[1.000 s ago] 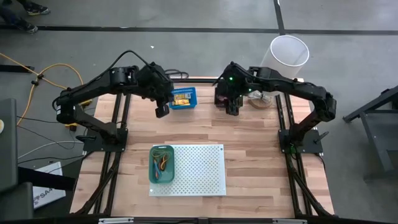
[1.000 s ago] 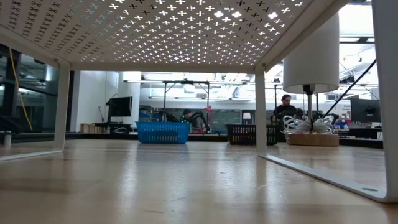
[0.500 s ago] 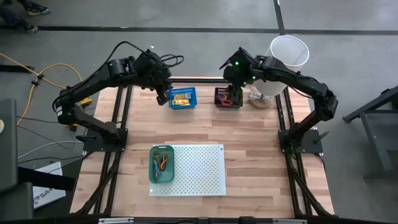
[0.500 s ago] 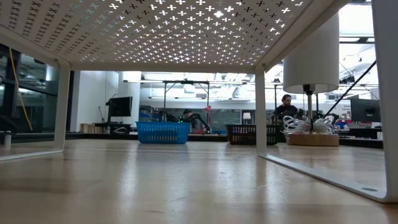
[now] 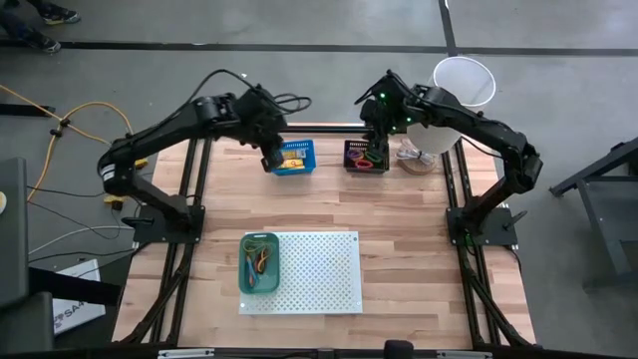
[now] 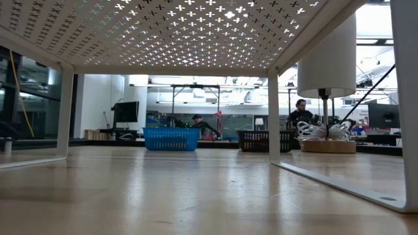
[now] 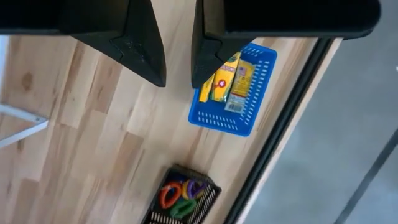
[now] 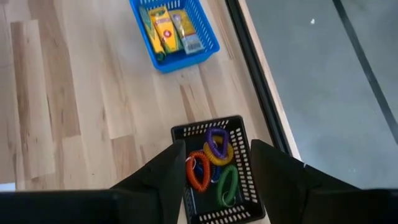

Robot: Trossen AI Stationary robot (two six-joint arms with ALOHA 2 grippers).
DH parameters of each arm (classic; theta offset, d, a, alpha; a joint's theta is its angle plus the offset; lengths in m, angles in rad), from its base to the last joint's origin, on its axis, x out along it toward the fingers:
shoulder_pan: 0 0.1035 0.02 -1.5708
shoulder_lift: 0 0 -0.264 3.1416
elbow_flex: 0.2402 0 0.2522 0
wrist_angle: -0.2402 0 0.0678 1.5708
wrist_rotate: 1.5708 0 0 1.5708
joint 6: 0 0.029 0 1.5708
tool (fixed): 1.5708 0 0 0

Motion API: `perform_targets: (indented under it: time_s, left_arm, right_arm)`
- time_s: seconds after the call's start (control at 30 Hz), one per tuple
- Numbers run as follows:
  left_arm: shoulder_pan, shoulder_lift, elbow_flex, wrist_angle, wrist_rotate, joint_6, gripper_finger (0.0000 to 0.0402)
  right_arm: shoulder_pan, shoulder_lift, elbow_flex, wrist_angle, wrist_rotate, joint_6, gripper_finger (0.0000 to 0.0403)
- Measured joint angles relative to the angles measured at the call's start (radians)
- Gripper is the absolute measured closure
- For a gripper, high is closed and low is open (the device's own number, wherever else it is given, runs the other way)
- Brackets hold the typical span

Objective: Pick & Place Office Desk Supplies
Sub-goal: Put the blue bin on the shelf

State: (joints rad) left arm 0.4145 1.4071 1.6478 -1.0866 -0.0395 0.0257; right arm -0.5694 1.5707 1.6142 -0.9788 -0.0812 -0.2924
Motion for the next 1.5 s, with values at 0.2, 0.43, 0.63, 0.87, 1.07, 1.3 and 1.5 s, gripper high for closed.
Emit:
perform_targets:
  time_s: [0.2,0.43,0.63,0.87,1.07,1.3,1.5]
  left_arm:
    - [0.0,0.104,0.0,0.003,-0.068,0.028,0.0332]
    - [0.0,0.176,0.0,-0.008,-0.068,0.206,0.0332]
    - [0.014,0.185,0.0,-0.013,-0.067,0.26,0.0332]
    - [0.085,0.185,0.0,-0.035,-0.07,0.031,0.0332]
    - [0.129,0.195,0.0,-0.12,-0.188,-0.213,0.0332]
    - [0.127,0.228,0.001,-0.138,-0.222,-0.477,0.0332]
    - [0.136,0.276,0.001,-0.147,-0.241,-0.553,0.0332]
  right_arm:
    - [0.0,0.0,0.0,0.059,-0.004,0.0,0.0233]
    - [0.0,0.0,0.0,0.14,-0.004,0.0,0.0233]
    - [0.0,0.0,0.0,0.202,-0.004,0.0,0.0233]
    - [0.0,0.0,0.0,0.237,-0.004,0.0,0.0233]
    - [0.0,0.0,0.0,0.238,-0.004,0.0,0.0233]
    - [0.0,0.0,0.0,0.243,-0.004,0.0,0.0233]
    - [0.0,0.0,0.0,0.244,-0.004,0.0,0.0233]
